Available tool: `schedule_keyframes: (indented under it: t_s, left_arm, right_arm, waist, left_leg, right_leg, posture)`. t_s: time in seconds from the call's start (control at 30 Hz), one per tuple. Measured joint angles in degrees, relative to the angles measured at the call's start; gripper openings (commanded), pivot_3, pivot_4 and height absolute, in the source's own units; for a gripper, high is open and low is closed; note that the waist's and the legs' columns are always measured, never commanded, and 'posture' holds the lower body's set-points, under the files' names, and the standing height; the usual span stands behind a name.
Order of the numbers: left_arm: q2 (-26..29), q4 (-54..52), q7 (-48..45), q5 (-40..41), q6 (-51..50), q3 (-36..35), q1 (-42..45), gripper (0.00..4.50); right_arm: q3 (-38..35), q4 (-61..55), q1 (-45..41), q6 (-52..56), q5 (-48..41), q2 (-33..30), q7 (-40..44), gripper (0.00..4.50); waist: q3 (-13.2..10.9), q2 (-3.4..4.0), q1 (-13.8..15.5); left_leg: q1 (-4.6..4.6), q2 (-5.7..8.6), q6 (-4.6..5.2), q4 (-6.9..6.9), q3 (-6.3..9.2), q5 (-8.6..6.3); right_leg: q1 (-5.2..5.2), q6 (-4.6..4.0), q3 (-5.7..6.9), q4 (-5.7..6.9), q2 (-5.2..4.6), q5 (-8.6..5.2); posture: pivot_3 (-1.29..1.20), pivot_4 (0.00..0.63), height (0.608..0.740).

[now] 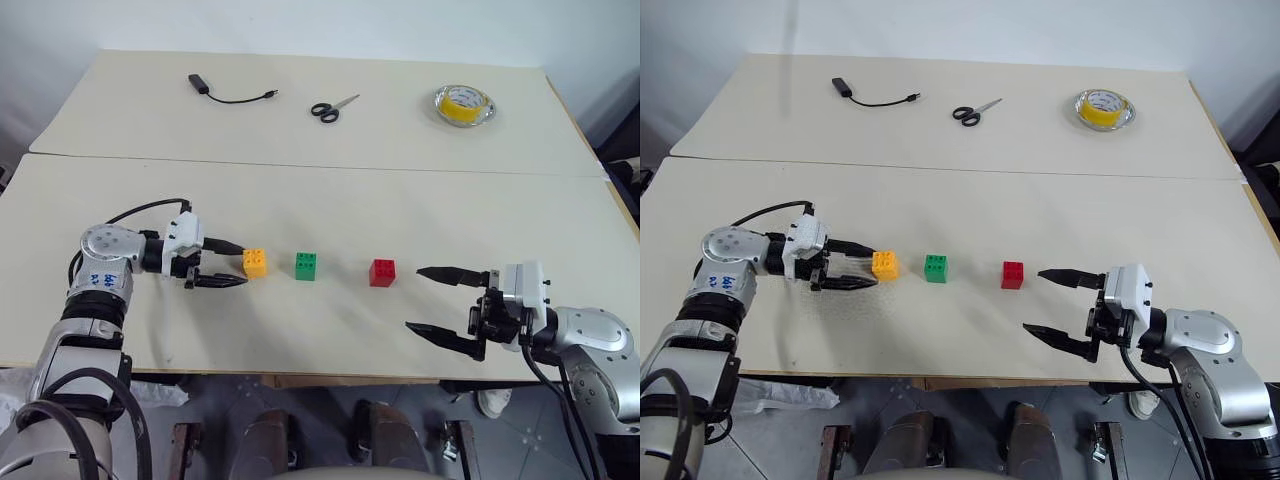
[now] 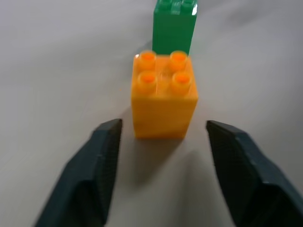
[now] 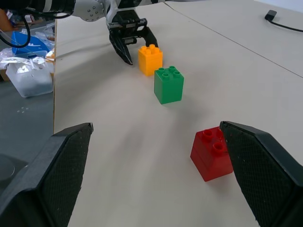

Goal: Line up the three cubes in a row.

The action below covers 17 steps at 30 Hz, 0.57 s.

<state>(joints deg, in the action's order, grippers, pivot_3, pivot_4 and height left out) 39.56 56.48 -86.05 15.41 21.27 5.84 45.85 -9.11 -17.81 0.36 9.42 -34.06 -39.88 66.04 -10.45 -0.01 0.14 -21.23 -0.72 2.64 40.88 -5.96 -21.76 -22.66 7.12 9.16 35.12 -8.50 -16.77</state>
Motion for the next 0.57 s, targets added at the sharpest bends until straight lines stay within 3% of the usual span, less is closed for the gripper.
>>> schedule_keyframes:
  t_s: [0.07,0.27,0.57]
  left_arm:
    - [0.9,-3.5,0.0,2.0,-2.1,-3.1,-1.7,4.49]
    - [9.3,-24.1,1.6,12.1,-21.2,-13.8,-16.2,4.49]
    - [13.2,-33.5,7.3,11.4,-24.8,-19.4,-24.7,4.49]
  right_arm:
    - [0.3,0.1,-0.1,-0.3,0.0,0.0,0.4,4.50]
    - [-1.1,3.9,-2.3,-0.6,-1.3,-1.6,4.2,4.50]
    - [-3.6,6.3,-8.5,0.8,-3.3,-8.0,10.2,4.50]
  waist:
    - [0.0,0.00,-0.1]
    - [-0.1,0.13,-1.0]
    - [-0.1,0.17,0.9]
  left_leg:
    - [-0.01,-0.04,0.01,0.01,0.00,0.00]
    - [0.04,-0.09,0.00,0.00,0.02,-0.02]
    - [0.04,-0.06,0.03,0.16,0.15,-0.06]
  right_leg:
    - [0.00,0.00,-0.02,0.00,-0.01,0.00]
    - [0.00,0.00,-0.08,0.00,-0.03,0.00]
    - [0.13,-0.01,-0.05,0.04,-0.10,0.00]
  posture:
    - [0.00,0.150,0.740]
    - [0.00,0.150,0.740]
    - [0.00,0.150,0.740]
